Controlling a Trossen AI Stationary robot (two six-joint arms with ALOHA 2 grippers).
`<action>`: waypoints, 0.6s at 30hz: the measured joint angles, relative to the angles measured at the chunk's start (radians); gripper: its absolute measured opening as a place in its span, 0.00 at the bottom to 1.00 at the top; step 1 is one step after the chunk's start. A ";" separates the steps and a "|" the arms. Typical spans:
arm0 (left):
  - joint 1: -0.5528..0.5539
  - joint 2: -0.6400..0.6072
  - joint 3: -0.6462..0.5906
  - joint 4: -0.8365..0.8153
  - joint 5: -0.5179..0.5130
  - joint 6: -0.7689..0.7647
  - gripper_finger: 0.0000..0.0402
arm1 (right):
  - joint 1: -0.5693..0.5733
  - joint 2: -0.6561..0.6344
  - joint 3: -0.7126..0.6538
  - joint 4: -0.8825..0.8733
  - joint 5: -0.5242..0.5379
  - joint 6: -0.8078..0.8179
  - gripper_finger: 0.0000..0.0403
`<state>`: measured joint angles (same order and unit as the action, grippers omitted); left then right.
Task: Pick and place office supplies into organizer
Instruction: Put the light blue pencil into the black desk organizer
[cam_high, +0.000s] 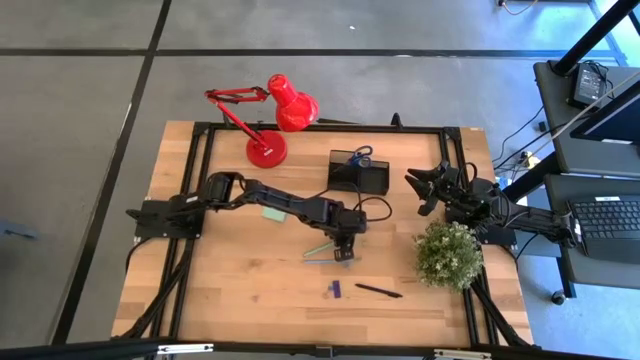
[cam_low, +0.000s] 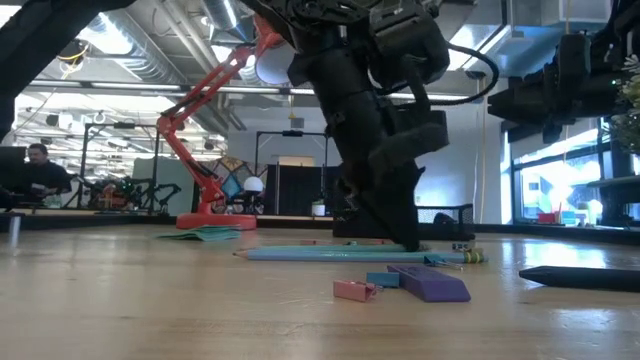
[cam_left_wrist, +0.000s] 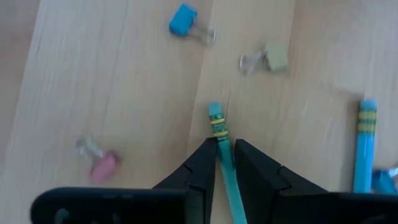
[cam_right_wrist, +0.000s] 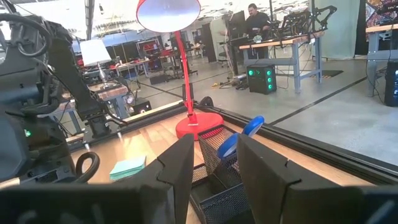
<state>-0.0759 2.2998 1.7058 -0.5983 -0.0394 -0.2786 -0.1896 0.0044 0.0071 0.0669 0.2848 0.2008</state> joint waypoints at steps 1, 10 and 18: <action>-0.003 -0.001 0.000 -0.017 -0.003 0.000 0.13 | 0.000 0.000 0.000 0.000 0.000 0.001 0.31; -0.052 -0.007 0.002 -0.149 -0.036 -0.022 0.06 | 0.000 0.000 0.000 0.000 0.000 0.009 0.31; -0.087 -0.011 0.005 -0.260 -0.031 -0.051 0.06 | 0.000 0.000 0.000 0.000 0.000 0.034 0.31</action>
<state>-0.1629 2.2883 1.7103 -0.8582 -0.0707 -0.3299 -0.1894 0.0044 0.0071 0.0666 0.2844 0.2348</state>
